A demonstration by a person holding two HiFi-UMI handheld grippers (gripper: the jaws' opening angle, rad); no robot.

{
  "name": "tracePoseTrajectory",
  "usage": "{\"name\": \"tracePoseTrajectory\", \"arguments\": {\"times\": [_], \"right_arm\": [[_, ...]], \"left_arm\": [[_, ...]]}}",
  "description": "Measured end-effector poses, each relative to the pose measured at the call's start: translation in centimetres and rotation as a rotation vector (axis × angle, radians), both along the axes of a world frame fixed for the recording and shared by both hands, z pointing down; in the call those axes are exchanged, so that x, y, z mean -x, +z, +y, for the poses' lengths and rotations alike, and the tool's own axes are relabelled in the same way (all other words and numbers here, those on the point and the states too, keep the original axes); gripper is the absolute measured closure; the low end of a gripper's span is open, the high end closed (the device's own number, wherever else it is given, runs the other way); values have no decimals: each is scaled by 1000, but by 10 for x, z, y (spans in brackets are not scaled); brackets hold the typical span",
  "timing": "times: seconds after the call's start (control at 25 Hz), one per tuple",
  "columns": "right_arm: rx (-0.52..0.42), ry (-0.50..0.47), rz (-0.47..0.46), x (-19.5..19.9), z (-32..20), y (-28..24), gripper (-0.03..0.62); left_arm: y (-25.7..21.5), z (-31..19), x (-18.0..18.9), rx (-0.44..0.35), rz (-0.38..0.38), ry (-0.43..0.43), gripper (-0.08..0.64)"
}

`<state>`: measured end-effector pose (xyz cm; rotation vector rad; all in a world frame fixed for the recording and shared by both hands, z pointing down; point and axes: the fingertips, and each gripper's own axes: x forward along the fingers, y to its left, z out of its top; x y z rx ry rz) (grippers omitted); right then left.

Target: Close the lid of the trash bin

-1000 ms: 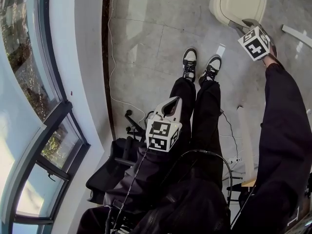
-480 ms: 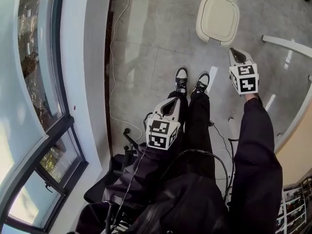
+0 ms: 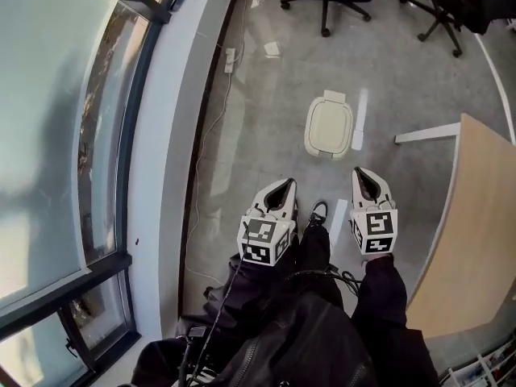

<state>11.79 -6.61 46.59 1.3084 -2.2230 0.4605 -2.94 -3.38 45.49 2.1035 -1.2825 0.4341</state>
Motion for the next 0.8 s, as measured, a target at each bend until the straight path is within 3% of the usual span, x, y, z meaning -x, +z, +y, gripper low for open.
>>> {"name": "tracePoseTrajectory", "arguments": {"times": [0.36, 0.8], "right_arm": [[-188, 83, -74, -12, 17, -158, 586], [-385, 168, -155, -30, 49, -270, 586]], "left_arm": [[-141, -11, -29, -211, 52, 28, 558], [-253, -5, -60, -435, 72, 58, 558]]}}
